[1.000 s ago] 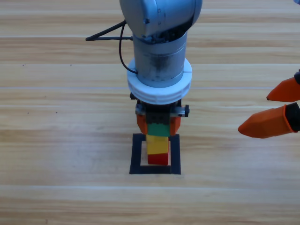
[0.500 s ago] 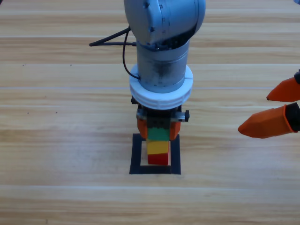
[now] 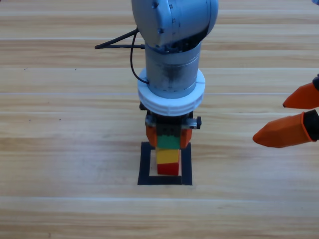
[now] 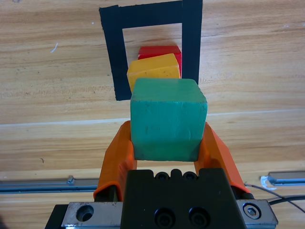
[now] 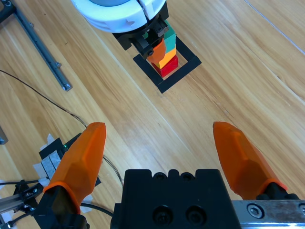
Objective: Stack the blocks in the rectangular block: red at the bottom, yellow in the middle, green on top
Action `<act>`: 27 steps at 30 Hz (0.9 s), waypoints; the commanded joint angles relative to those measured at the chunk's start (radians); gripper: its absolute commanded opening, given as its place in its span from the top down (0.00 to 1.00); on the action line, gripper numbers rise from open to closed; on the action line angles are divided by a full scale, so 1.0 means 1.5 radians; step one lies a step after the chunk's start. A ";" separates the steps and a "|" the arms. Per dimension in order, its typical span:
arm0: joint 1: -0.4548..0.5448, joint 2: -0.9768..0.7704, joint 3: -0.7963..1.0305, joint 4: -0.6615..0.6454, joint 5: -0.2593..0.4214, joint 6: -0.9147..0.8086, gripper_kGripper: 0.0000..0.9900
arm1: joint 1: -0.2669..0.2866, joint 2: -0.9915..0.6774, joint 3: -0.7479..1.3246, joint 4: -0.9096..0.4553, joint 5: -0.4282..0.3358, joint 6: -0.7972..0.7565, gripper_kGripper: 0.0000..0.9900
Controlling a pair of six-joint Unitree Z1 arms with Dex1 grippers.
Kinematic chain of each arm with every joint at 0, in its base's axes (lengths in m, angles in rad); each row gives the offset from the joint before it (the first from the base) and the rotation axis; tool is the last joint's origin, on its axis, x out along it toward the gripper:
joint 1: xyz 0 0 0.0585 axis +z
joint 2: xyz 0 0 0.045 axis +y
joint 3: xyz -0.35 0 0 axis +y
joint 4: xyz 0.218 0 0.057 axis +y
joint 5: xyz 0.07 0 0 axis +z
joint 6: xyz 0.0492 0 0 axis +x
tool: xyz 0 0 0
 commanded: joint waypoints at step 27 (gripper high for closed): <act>0.020 0.043 0.032 -0.024 0.007 0.002 1.00 | -0.011 0.001 0.023 0.015 0.014 -0.013 0.00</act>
